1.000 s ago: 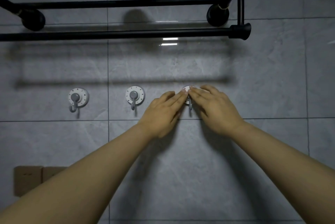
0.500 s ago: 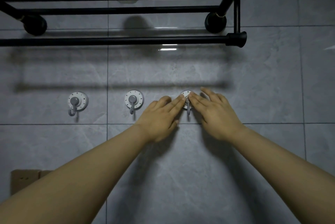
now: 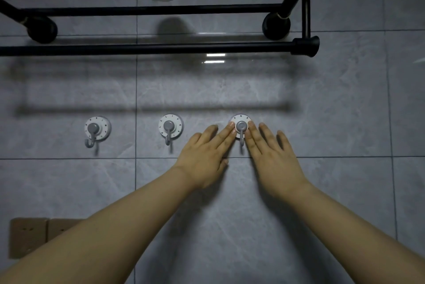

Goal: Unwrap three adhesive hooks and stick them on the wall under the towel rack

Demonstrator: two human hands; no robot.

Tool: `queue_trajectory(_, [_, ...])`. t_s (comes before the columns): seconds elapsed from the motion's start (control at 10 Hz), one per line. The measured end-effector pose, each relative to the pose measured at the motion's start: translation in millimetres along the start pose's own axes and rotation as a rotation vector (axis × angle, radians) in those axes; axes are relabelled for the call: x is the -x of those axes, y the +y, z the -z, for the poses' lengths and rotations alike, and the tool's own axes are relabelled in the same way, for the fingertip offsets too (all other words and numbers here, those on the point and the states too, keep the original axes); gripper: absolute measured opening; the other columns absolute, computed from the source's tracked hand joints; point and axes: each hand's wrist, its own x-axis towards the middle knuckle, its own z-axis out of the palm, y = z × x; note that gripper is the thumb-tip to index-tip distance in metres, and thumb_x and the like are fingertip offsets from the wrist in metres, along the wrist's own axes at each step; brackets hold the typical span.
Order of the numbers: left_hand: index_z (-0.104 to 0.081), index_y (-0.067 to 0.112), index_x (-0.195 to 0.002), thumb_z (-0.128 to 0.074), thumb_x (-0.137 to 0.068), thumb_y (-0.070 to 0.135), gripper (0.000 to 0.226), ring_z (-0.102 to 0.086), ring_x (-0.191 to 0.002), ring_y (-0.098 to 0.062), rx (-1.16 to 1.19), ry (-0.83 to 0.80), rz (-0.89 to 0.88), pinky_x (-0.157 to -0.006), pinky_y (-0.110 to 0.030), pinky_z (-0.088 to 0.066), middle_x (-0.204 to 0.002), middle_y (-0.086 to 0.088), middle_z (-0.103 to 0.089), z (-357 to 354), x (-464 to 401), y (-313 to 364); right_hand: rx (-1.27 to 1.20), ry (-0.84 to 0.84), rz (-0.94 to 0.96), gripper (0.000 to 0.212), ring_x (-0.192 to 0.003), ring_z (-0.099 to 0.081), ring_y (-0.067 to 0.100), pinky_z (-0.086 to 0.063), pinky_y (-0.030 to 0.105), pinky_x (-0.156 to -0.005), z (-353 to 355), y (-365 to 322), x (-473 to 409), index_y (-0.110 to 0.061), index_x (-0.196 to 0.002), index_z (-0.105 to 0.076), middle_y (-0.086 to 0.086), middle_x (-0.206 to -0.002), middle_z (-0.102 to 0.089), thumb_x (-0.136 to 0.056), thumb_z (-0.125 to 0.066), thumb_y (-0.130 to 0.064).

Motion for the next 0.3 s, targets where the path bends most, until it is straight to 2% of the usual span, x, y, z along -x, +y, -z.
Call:
queue_trajectory(0.2, [0.001,0.019,-0.154,-0.034,-0.093,0.046,0.075,-0.004,-0.150,-0.023,-0.044,-0.007,0.004,-0.114,-0.039,-0.016,-0.163,0.003,0.006,1,1,3,-0.112,0.018,-0.001,0.074,-0.147,0.011,0.022,-0.006,0.049,-0.119,16,6,5,-0.026,-0.150,0.001,-0.009,-0.160,0.006,-0.087,-0.037,-0.019])
queue_trajectory(0.3, [0.000,0.018,-0.154,-0.035,-0.092,0.045,0.076,-0.003,-0.150,-0.023,-0.056,-0.021,-0.014,-0.115,-0.040,-0.015,-0.164,0.002,0.005,6,0,0,-0.284,0.074,-0.058,0.063,-0.146,-0.014,0.022,-0.021,0.040,-0.117,39,21,13,-0.027,-0.146,-0.028,-0.007,-0.158,-0.020,-0.086,-0.048,-0.022])
